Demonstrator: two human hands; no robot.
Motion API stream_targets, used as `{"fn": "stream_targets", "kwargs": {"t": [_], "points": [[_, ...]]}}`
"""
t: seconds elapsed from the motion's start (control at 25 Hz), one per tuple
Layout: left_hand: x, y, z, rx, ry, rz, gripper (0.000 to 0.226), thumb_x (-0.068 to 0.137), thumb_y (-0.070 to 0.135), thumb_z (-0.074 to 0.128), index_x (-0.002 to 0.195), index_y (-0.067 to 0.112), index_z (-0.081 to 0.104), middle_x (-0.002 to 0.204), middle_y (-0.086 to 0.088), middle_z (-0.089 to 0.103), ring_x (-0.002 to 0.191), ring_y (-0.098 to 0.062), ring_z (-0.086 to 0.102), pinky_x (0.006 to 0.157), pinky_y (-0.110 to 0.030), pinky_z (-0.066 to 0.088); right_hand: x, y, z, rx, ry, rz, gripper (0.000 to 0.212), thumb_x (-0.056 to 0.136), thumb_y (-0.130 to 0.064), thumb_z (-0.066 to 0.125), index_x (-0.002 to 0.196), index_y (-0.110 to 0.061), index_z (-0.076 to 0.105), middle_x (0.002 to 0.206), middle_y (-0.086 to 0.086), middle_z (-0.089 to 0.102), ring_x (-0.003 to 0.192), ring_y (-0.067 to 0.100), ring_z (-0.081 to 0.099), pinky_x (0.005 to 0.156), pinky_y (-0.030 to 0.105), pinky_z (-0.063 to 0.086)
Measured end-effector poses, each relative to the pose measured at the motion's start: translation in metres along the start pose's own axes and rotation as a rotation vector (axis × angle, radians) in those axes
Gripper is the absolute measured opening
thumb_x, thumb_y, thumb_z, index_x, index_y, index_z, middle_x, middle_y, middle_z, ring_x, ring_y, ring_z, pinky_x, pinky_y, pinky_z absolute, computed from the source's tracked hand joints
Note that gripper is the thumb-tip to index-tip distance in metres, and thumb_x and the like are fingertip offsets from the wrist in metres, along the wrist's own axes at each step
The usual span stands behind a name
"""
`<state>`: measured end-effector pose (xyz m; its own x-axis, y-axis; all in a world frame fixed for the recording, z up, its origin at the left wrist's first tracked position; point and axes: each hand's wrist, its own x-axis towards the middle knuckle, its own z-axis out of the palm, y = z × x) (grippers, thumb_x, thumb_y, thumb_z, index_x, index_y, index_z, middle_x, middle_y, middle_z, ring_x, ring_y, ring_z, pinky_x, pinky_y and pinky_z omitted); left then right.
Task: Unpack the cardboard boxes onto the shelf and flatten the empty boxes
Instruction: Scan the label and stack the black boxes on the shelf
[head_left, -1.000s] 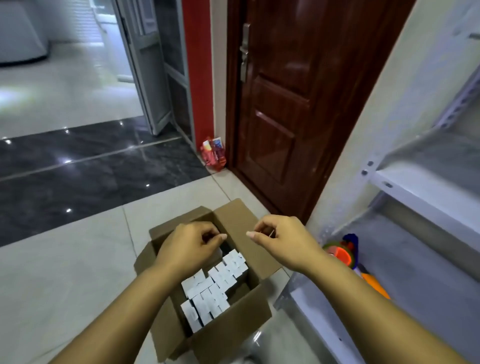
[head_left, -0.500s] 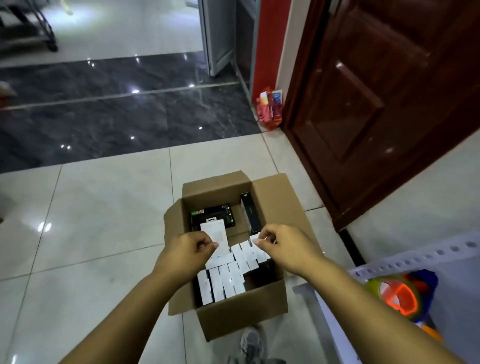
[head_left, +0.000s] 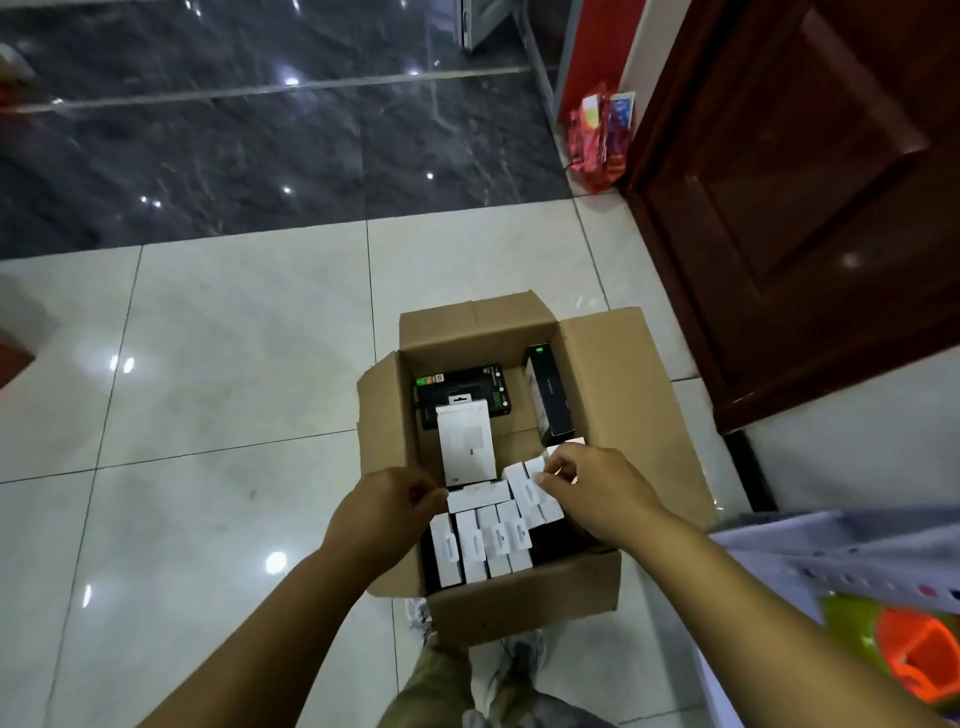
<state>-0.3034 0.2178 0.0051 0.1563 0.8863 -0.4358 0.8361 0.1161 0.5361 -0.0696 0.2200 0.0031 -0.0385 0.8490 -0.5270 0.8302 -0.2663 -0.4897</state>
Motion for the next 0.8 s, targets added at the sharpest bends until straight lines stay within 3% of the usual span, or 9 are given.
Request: {"fn": "stream_targets", "kwargs": {"t": [0.24, 0.48, 0.56, 0.68, 0.8], "points": [[0.048, -0.039, -0.007, 0.033, -0.078, 0.021, 0.012, 0.094, 0.035, 0.055, 0.083, 0.031, 0.058, 0.073, 0.016, 0.055, 0.069, -0.001, 0.053, 0.058, -0.014, 0.035, 0.039, -0.006, 0.020, 0.082, 0.022, 0.133, 0.021, 0.091, -0.043, 0.058, 0.098, -0.024, 0.064, 0.089, -0.007, 0.064, 0.083, 0.013, 0.060, 0.078, 0.036, 0.054], [0.094, -0.062, 0.009, 0.003, -0.131, 0.002, 0.012, 0.094, 0.034, 0.056, 0.091, 0.026, 0.065, 0.080, 0.013, 0.059, 0.074, -0.004, 0.057, 0.061, -0.015, 0.039, 0.079, 0.006, 0.037, 0.082, 0.028, 0.200, 0.020, 0.092, -0.041, 0.059, 0.097, -0.022, 0.063, 0.088, -0.004, 0.064, 0.083, 0.018, 0.060, 0.075, 0.033, 0.052], [0.105, -0.068, 0.019, -0.020, -0.089, -0.022, 0.016, 0.092, 0.034, 0.058, 0.102, 0.024, 0.066, 0.093, 0.009, 0.061, 0.082, -0.007, 0.058, 0.065, -0.016, 0.042, 0.092, 0.014, 0.043, 0.084, 0.030, 0.218, 0.021, 0.091, -0.042, 0.060, 0.097, -0.022, 0.063, 0.086, -0.005, 0.063, 0.083, 0.018, 0.060, 0.074, 0.032, 0.051], [0.127, -0.076, 0.034, -0.023, 0.044, -0.097, 0.038, 0.090, 0.034, 0.062, 0.125, 0.022, 0.056, 0.122, 0.000, 0.055, 0.103, -0.016, 0.056, 0.082, -0.025, 0.048, 0.113, 0.030, 0.053, 0.097, 0.010, 0.243, 0.020, 0.090, -0.043, 0.061, 0.094, -0.023, 0.063, 0.081, -0.008, 0.060, 0.081, 0.019, 0.061, 0.072, 0.031, 0.049], [0.153, -0.079, 0.048, -0.006, 0.132, -0.197, 0.053, 0.090, 0.034, 0.063, 0.137, 0.020, 0.043, 0.142, -0.006, 0.040, 0.129, -0.026, 0.040, 0.101, -0.039, 0.041, 0.138, 0.049, 0.069, 0.084, -0.029, 0.263, 0.019, 0.090, -0.045, 0.061, 0.089, -0.026, 0.062, 0.080, -0.009, 0.060, 0.081, 0.018, 0.061, 0.074, 0.032, 0.051]]}}
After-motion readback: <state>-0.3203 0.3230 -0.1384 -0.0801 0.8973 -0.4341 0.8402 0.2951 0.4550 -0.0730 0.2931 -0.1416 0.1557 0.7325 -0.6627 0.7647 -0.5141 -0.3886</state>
